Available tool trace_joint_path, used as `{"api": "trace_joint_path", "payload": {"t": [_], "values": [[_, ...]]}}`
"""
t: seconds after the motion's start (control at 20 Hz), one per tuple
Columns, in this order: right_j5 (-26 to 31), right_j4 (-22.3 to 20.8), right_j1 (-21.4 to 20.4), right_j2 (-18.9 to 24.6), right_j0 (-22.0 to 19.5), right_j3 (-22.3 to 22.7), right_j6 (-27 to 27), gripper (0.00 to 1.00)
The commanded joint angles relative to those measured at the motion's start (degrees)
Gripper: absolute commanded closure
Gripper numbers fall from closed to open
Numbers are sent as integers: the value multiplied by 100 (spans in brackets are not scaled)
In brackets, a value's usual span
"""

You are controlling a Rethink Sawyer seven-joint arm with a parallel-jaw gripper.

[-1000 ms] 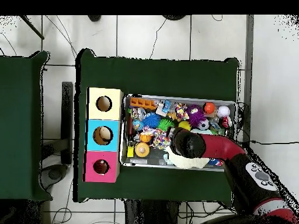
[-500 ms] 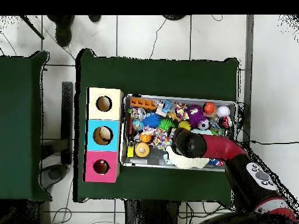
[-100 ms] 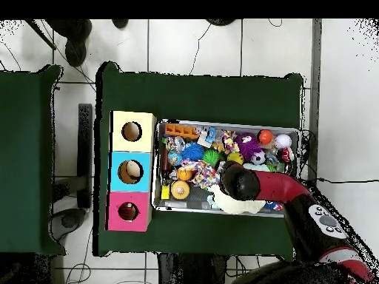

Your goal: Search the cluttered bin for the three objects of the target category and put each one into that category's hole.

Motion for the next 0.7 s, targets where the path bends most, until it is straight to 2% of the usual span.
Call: {"api": "trace_joint_path", "payload": {"t": [0.05, 0.5, 0.7], "values": [[140, -724, 937, -1012, 430, 37, 291, 100], [157, -401, 856, -1032, 548, 121, 106, 100], [4, -167, 745, -1086, 716, 392, 457, 100]]}}
